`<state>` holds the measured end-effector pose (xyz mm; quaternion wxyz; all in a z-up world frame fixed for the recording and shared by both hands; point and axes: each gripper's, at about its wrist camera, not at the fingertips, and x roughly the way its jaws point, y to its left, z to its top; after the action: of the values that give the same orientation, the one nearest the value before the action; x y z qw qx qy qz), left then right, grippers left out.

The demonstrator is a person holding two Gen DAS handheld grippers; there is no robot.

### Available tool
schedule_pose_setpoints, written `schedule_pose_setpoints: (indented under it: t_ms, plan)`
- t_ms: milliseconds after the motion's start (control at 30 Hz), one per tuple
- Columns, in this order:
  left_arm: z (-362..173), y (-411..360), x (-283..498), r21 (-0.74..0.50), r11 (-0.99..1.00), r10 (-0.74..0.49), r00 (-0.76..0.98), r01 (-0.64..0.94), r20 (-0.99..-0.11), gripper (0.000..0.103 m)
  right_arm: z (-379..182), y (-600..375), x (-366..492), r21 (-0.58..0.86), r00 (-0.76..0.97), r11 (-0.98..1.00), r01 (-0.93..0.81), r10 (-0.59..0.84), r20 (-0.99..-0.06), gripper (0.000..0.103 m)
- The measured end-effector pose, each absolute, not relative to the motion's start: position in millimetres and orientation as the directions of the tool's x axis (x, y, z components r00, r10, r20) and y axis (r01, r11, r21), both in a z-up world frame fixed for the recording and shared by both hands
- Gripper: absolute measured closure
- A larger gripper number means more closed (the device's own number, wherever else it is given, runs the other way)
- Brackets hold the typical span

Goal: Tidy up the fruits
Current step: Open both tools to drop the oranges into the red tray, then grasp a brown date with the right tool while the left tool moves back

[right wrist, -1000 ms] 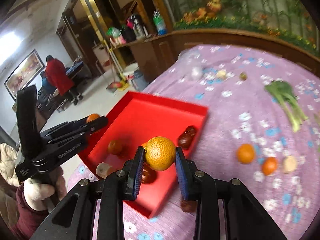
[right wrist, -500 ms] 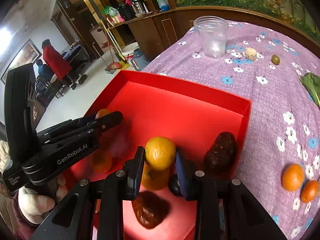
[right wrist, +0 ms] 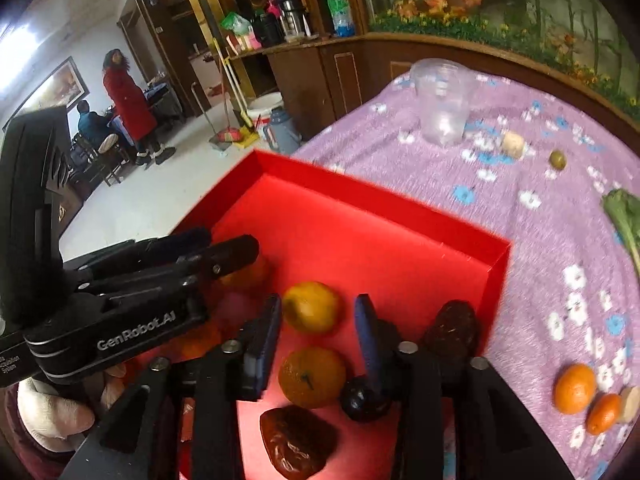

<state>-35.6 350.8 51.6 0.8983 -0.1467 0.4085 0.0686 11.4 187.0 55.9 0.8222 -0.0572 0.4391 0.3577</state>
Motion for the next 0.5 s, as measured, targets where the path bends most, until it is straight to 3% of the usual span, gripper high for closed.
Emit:
schedule_pose_setpoints:
  t_ms: [100,367,500]
  plan:
    - [63,344,-44,-0.231,0.942,-0.01,0.671,-0.242,-0.741,0.038,66,177,9,0.225,0.376,0.74,-0.634,0.549,-0.746,0.058]
    - [88,327,-90,-0.318,0.92,-0.06,0.717,-0.231,-0.695,0.032,81,121,-3,0.283,0.413,0.77,-0.572,0.569,-0.711,0.058]
    - [93,317,-120,-0.395,0.887,-0.089,0.753,-0.238,-0.652,0.024,79,79,-13,0.295,0.438,0.797,-0.526,0.552,-0.71,0.057]
